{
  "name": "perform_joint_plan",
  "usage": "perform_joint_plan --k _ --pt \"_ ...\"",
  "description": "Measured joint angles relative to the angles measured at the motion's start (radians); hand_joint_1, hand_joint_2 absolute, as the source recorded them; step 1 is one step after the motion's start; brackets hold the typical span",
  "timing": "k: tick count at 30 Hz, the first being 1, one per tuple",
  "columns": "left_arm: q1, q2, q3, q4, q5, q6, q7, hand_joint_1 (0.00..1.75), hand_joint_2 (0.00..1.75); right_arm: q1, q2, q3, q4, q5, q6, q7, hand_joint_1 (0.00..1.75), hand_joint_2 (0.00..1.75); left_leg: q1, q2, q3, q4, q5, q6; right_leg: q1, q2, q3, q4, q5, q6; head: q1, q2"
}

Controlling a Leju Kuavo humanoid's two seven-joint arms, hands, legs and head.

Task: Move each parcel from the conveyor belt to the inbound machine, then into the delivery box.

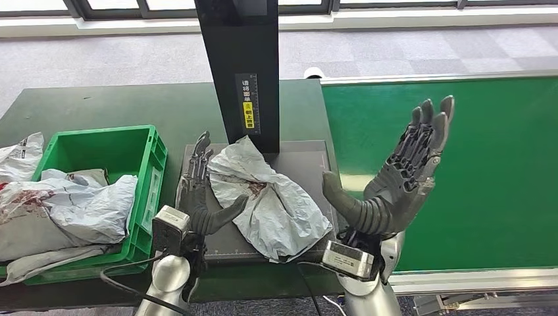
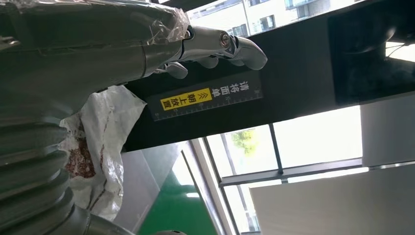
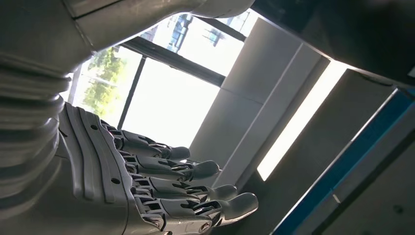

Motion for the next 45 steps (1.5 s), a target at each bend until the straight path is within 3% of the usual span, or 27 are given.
perform_joint_plan --k 7,28,36,45 --pt "-0.043 -0.009 0.000 0.089 -0.027 0.015 0.022 0.00 1.75 0.015 -0.004 0.000 -0.063 -0.012 0.000 0.000 0.00 1.75 0.000 0.000 0.000 0.000 0.000 0.000 0.000 0.000 0.000 0.000 0.000 0.000 0.000 0.000" --pt "-0.067 -0.017 0.000 0.148 -0.039 0.031 0.026 0.00 1.75 0.020 -0.005 0.000 -0.082 -0.027 0.000 0.000 0.00 1.75 0.000 0.000 0.000 0.000 0.000 0.000 0.000 0.000 0.000 0.000 0.000 0.000 0.000 0.000" --pt "-0.226 -0.036 -0.002 0.460 -0.038 0.084 0.011 0.00 1.75 0.009 -0.005 0.047 -0.034 -0.095 0.002 0.000 0.00 1.75 0.000 0.000 0.000 0.000 0.001 0.000 0.000 0.000 0.001 0.000 0.001 0.001 0.000 0.000" --pt "-0.350 -0.051 -0.133 0.733 0.072 0.116 0.156 0.00 1.75 -0.003 -0.005 0.080 0.026 -0.120 0.002 0.000 0.00 1.75 0.000 -0.001 -0.001 0.000 0.001 0.000 -0.001 0.000 0.000 0.000 0.001 0.001 0.000 0.000"
